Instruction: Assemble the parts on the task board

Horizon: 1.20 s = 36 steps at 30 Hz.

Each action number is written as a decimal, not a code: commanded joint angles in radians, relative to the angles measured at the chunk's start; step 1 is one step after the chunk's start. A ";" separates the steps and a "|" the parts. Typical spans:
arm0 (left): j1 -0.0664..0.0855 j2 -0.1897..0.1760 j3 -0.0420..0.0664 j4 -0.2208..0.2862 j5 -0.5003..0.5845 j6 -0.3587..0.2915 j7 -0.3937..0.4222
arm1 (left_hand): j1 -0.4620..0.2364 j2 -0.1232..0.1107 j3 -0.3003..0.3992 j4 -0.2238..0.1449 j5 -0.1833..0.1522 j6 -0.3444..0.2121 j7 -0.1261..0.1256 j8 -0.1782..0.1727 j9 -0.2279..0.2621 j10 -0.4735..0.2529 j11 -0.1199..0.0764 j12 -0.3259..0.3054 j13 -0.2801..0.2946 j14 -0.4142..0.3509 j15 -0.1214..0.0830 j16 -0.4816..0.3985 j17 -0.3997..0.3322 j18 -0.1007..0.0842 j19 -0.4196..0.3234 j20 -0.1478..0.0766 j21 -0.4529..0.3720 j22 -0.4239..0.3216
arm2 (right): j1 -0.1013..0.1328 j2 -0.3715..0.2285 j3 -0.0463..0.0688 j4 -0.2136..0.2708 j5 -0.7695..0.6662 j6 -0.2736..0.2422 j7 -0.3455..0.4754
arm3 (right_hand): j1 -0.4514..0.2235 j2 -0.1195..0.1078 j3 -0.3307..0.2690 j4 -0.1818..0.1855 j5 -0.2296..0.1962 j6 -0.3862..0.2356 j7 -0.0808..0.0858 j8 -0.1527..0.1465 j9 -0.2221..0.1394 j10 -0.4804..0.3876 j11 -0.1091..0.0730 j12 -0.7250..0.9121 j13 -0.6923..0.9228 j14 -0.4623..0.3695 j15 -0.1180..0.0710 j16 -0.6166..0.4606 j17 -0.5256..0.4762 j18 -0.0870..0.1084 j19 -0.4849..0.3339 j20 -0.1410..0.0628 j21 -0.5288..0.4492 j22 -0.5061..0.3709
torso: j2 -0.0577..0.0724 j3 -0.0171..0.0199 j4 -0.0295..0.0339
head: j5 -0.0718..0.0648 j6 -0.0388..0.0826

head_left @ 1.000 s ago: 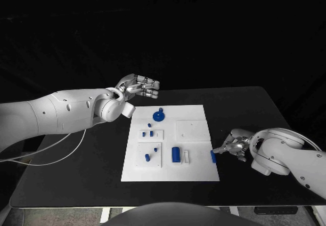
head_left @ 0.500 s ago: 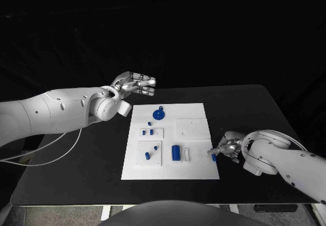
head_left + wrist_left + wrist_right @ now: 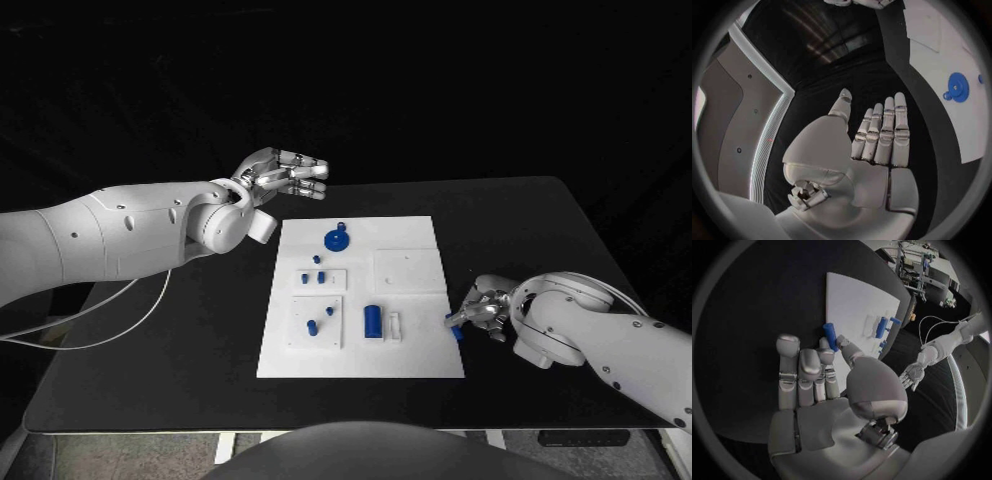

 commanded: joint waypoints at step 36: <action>0.001 0.002 0.001 -0.013 0.007 0.024 0.013 | -0.008 0.010 -0.006 0.002 0.000 -0.011 0.005 -0.001 -0.002 -0.002 0.003 -0.003 0.000 -0.003 0.003 -0.004 0.000 0.004 0.005 0.005 -0.003 0.000 | 0.015 -0.071 0.019 0.079 0.055 -0.075 -0.015 | -0.047 0.047 0.032 -0.045 0.050 0.055 -0.018 -0.001 0.030 0.026 -0.012 0.016 0.011 0.010 -0.004 0.017 0.006 -0.020 0.042 -0.002 0.044 0.024 | 0.001 0.0001 0.0009 | 0.006 -0.004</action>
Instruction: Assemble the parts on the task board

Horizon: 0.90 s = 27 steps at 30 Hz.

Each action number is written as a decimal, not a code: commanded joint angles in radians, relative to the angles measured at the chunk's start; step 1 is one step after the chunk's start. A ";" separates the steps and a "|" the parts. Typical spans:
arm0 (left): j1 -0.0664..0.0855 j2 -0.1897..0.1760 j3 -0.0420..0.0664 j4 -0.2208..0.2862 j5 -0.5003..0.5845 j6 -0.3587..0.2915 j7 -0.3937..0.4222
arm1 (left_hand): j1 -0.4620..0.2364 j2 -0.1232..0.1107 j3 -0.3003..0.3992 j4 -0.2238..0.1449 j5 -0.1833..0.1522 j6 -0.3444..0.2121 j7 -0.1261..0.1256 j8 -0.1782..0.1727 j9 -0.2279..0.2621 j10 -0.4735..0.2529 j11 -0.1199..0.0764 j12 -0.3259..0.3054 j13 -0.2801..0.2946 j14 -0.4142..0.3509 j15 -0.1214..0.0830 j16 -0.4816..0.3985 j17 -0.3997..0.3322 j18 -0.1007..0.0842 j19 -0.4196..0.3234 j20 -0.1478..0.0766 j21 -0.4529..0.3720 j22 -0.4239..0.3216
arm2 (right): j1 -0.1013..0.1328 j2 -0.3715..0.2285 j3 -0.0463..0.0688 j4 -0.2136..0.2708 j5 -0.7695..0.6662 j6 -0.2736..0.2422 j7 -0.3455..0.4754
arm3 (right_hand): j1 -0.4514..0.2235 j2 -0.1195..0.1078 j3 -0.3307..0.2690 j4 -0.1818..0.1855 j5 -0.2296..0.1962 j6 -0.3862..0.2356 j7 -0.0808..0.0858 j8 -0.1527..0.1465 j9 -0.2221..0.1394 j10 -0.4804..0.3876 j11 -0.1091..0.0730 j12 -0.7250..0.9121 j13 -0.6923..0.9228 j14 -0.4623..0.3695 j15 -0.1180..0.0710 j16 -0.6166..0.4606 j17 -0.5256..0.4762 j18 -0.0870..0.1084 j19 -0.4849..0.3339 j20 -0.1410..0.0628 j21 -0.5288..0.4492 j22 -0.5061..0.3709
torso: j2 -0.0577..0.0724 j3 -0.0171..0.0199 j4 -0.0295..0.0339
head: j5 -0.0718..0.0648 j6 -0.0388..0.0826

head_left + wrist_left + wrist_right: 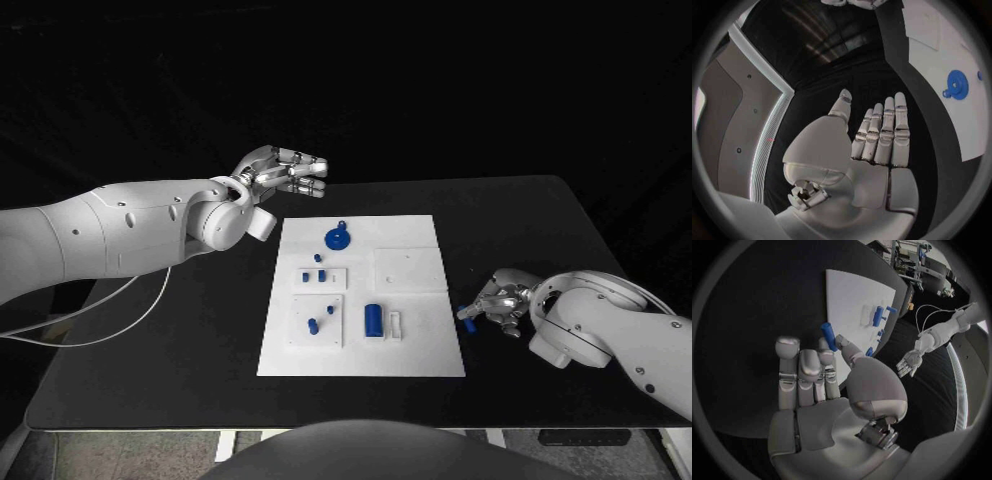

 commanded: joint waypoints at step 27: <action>0.000 0.013 0.001 -0.002 0.008 0.027 0.012 | -0.004 0.010 -0.001 0.005 0.002 -0.008 -0.001 -0.001 -0.002 -0.002 0.003 -0.003 0.000 -0.004 0.004 -0.004 0.000 0.004 0.004 0.006 -0.003 0.000 | -0.016 0.179 -0.001 -0.029 0.009 -0.011 -0.013 | -0.012 -0.002 -0.012 0.027 0.006 0.007 -0.004 0.003 -0.008 0.008 -0.005 0.002 0.005 0.009 -0.006 0.001 -0.004 -0.020 0.042 -0.004 0.004 0.000 | 0.005 0.0025 0.0035 | 0.005 -0.011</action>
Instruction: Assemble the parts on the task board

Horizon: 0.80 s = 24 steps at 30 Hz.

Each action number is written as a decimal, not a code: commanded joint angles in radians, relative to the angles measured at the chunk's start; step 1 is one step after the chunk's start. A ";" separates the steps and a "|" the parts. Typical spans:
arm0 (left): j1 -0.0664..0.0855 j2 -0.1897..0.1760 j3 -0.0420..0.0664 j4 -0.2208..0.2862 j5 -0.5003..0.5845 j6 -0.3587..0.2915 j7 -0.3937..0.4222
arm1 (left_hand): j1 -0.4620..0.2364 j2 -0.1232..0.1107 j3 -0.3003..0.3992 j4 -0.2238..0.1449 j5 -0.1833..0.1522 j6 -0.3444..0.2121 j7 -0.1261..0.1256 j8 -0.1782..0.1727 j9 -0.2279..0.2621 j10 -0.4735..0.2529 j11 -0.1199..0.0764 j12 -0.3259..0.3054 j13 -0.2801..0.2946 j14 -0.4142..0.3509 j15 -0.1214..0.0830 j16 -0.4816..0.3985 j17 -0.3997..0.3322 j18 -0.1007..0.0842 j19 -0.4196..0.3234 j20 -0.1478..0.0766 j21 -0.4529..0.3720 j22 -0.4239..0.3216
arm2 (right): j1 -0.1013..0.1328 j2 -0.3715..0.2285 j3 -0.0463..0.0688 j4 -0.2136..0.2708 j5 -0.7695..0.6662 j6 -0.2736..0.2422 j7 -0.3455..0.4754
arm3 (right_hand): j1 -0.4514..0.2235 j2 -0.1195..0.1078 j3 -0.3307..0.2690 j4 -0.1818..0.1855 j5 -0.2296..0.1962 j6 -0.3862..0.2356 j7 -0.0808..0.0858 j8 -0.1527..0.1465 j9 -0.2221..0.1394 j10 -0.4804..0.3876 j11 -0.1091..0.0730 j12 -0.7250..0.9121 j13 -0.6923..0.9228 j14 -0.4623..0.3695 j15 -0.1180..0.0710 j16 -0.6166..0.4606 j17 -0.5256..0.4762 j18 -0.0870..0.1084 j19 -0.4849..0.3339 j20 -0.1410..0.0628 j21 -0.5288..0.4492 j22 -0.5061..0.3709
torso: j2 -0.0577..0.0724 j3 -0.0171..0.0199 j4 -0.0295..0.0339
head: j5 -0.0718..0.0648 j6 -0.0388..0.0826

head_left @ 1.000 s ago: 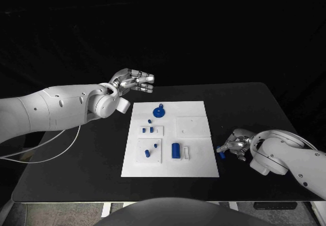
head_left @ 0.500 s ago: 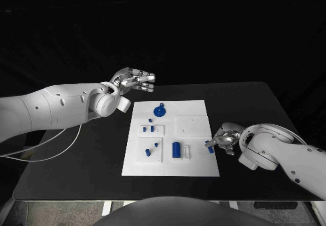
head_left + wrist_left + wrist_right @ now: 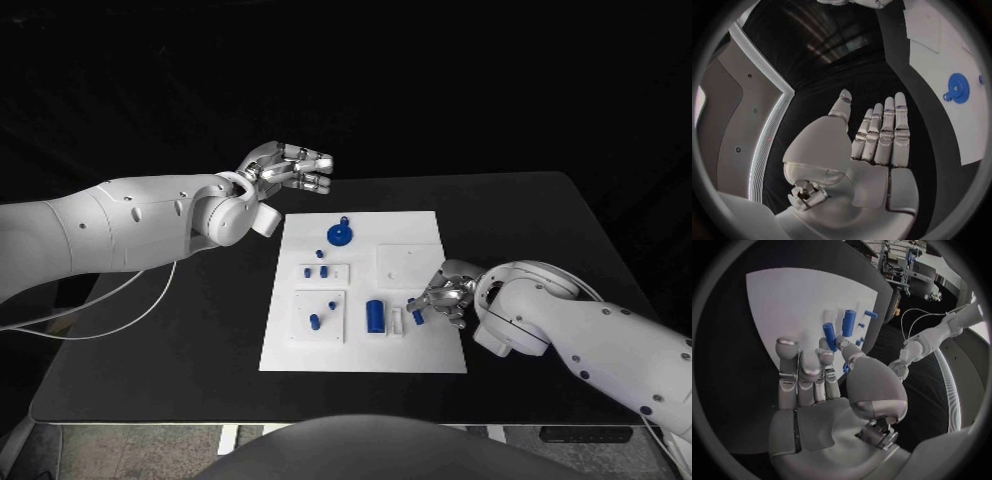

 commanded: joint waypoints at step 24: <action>0.001 0.005 0.001 -0.003 0.051 0.030 0.007 | 0.000 0.009 0.000 0.002 0.003 -0.001 -0.001 0.000 -0.001 0.000 0.003 -0.003 0.000 -0.005 0.004 -0.004 0.000 0.004 0.003 0.006 -0.003 0.000 | -0.018 0.075 -0.019 -0.077 -0.001 0.020 -0.016 | -0.008 0.007 -0.014 0.013 -0.007 0.002 0.000 0.004 -0.007 0.005 -0.005 -0.002 0.002 0.005 -0.003 0.001 -0.002 -0.020 0.042 -0.004 -0.005 -0.003 | 0.001 -0.0004 0.0004 | 0.008 -0.005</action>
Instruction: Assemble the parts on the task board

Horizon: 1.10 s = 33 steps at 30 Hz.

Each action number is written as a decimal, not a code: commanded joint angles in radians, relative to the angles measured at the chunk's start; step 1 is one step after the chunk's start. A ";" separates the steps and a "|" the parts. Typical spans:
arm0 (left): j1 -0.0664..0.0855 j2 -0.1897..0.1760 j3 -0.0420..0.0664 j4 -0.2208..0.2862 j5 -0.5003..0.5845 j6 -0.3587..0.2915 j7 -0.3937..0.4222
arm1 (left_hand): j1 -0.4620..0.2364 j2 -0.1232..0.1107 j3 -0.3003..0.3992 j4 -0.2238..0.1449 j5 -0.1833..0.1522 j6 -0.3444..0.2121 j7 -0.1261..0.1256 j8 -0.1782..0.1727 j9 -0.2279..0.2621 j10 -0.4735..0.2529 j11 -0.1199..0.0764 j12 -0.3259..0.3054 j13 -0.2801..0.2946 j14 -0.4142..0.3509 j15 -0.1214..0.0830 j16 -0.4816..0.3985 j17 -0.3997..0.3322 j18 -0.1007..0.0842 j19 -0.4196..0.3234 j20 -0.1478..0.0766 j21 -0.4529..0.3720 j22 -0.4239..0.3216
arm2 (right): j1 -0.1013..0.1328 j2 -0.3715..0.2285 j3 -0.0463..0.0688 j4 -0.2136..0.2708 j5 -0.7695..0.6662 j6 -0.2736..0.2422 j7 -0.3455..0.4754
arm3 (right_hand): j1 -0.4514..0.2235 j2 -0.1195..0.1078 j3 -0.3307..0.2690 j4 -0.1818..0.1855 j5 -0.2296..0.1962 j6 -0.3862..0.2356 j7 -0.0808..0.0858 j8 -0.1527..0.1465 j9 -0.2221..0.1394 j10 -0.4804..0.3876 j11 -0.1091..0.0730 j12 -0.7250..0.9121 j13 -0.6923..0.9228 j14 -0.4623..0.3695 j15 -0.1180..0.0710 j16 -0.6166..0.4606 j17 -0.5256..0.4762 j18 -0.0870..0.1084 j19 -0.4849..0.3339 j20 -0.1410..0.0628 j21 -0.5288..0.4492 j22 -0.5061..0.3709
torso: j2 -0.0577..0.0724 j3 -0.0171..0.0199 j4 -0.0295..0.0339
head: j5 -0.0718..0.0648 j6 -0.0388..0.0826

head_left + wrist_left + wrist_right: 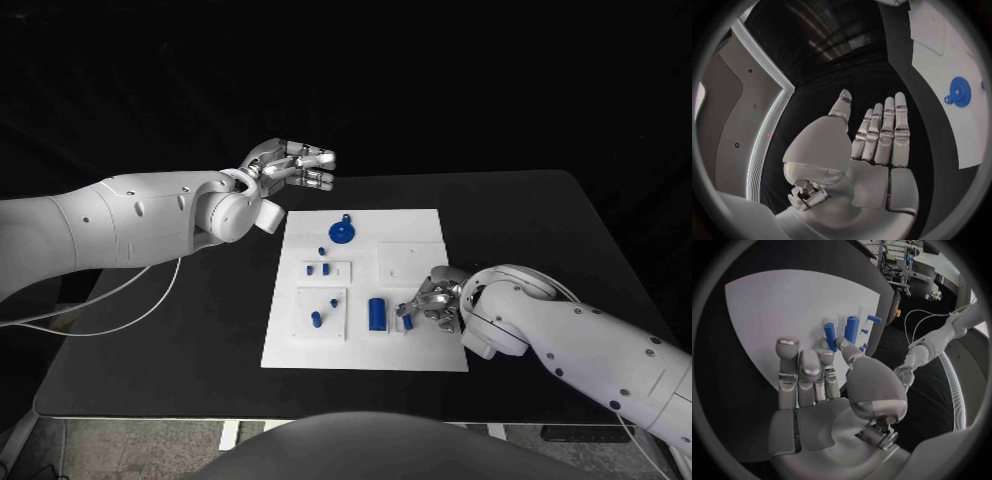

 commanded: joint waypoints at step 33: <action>0.001 0.004 0.001 -0.005 0.009 0.021 0.004 | -0.002 0.009 -0.001 0.000 0.002 -0.002 -0.001 0.000 -0.001 0.000 0.004 -0.003 0.000 -0.005 0.005 -0.004 0.000 0.004 0.002 0.007 -0.003 0.000 | -0.002 0.008 -0.011 0.009 -0.026 0.018 0.003 | -0.002 0.007 -0.010 0.006 -0.010 0.005 -0.001 0.007 -0.002 0.004 -0.004 -0.002 0.002 0.005 -0.003 -0.001 -0.002 -0.020 0.042 -0.004 -0.008 -0.003 | 0.000 -0.0004 0.0000 | 0.005 -0.004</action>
